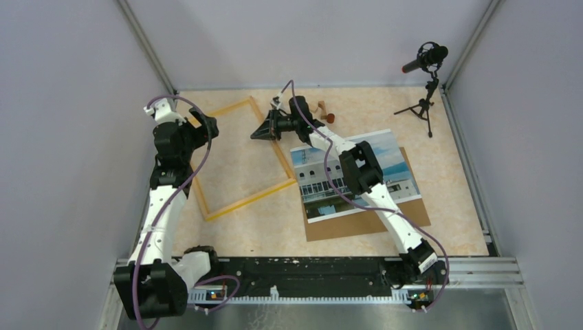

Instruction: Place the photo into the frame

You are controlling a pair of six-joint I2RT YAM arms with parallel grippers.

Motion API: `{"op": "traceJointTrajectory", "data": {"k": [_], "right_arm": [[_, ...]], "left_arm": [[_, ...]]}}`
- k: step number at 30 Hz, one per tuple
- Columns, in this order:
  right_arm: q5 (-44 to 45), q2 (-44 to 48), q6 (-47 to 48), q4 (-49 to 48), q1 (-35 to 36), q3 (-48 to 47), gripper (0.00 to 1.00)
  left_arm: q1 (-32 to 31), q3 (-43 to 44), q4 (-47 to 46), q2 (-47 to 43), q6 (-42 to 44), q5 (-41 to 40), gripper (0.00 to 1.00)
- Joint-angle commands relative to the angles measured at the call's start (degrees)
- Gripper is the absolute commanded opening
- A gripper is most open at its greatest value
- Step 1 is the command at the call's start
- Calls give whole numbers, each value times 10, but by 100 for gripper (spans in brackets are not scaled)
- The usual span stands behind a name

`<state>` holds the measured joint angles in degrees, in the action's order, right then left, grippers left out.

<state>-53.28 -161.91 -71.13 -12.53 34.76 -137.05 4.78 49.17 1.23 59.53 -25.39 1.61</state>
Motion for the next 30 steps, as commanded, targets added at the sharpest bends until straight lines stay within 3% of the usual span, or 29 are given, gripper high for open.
{"op": "traceJointTrajectory", "data": {"k": [1, 15, 30], "right_arm": [[10, -1, -3, 18, 4, -26, 0], [41, 32, -42, -5, 7, 47, 0], [39, 21, 27, 7, 11, 21, 0]], "left_arm": [[1, -3, -31, 2, -2, 5, 99], [3, -4, -32, 0, -3, 7, 99], [4, -7, -33, -2, -6, 12, 99]]}}
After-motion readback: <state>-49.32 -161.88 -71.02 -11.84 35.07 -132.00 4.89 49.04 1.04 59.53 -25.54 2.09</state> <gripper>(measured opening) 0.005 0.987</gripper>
